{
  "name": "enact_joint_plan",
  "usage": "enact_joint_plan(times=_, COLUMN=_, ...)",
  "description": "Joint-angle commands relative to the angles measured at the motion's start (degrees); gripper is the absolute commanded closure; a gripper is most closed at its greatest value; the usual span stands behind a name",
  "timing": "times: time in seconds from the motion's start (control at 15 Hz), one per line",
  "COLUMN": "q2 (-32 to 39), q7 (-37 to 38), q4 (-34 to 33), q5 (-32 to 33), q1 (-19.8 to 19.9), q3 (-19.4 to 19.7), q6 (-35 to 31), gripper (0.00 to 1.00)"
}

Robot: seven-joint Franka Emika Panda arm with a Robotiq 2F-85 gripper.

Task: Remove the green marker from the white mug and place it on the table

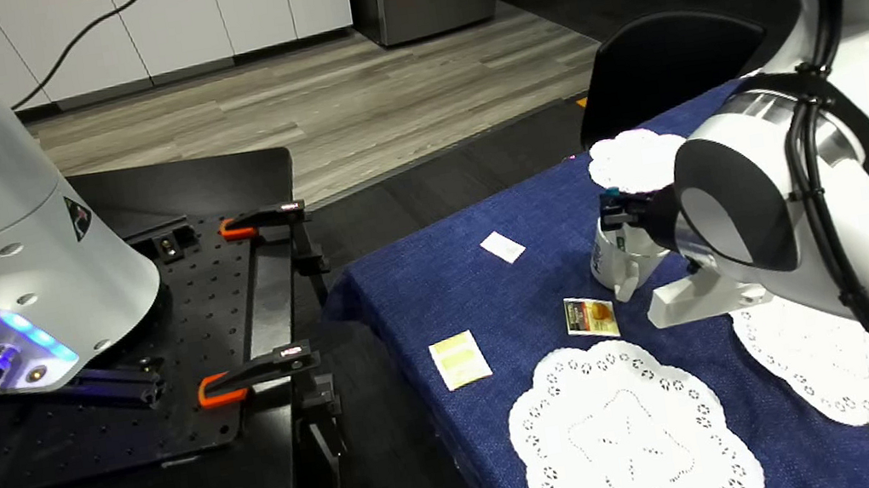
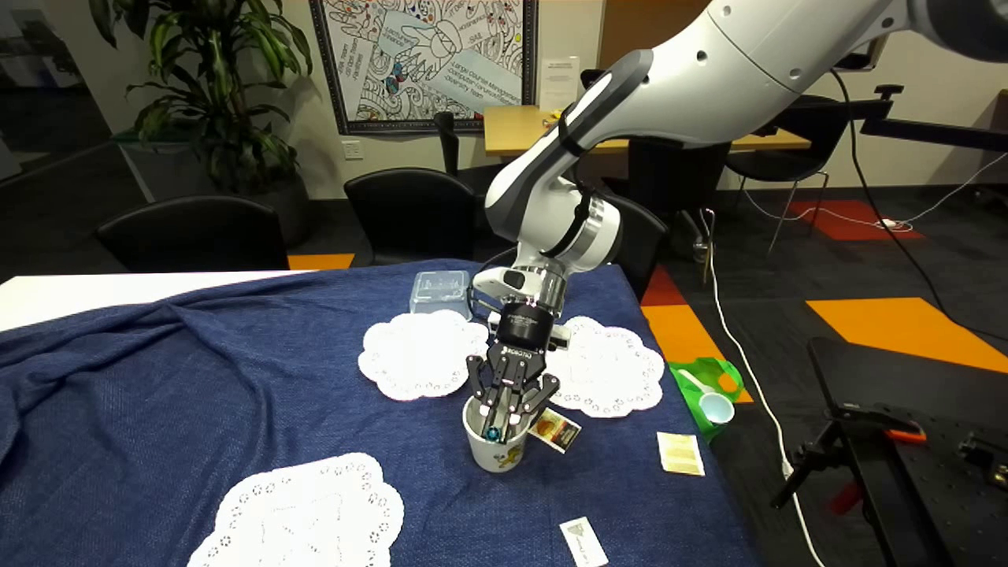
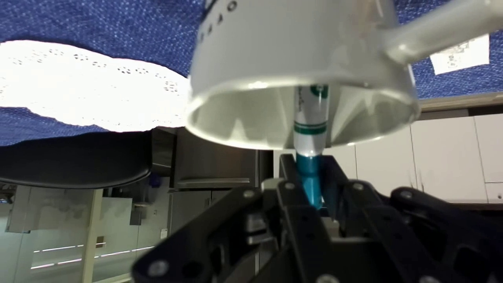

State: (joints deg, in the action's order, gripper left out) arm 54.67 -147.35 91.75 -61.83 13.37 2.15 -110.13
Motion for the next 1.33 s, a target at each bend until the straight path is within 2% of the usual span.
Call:
enact_joint_plan(times=0.0, q2=-3.01, q7=-1.65, q4=2.41, q5=0.02, q1=1.33, q3=-0.72, q6=0.02, gripper=0.95)
enact_joint_plan(times=0.27, q2=-7.40, q7=-4.01, q4=5.89, q5=-0.44, q1=2.12, q3=-0.96, q6=0.90, gripper=0.95)
enact_joint_plan(times=0.4, q2=-9.54, q7=-1.82, q4=5.63, q5=2.41, q1=5.14, q3=-4.85, q6=0.62, gripper=0.95)
enact_joint_plan(times=0.6, q2=-13.36, q7=-1.76, q4=7.68, q5=3.02, q1=7.86, q3=-8.07, q6=1.16, gripper=0.95)
enact_joint_plan(times=0.73, q2=-16.05, q7=-1.75, q4=9.81, q5=2.42, q1=8.61, q3=-8.89, q6=1.02, gripper=0.95)
enact_joint_plan(times=0.8, q2=-17.27, q7=-1.75, q4=10.98, q5=1.66, q1=8.10, q3=-8.16, q6=1.08, gripper=0.95)
enact_joint_plan(times=0.87, q2=-18.26, q7=-1.32, q4=11.43, q5=-0.02, q1=5.63, q3=-5.17, q6=1.88, gripper=0.95)
enact_joint_plan(times=1.27, q2=-20.80, q7=6.58, q4=12.13, q5=-4.86, q1=1.50, q3=-2.38, q6=-2.63, gripper=0.95)
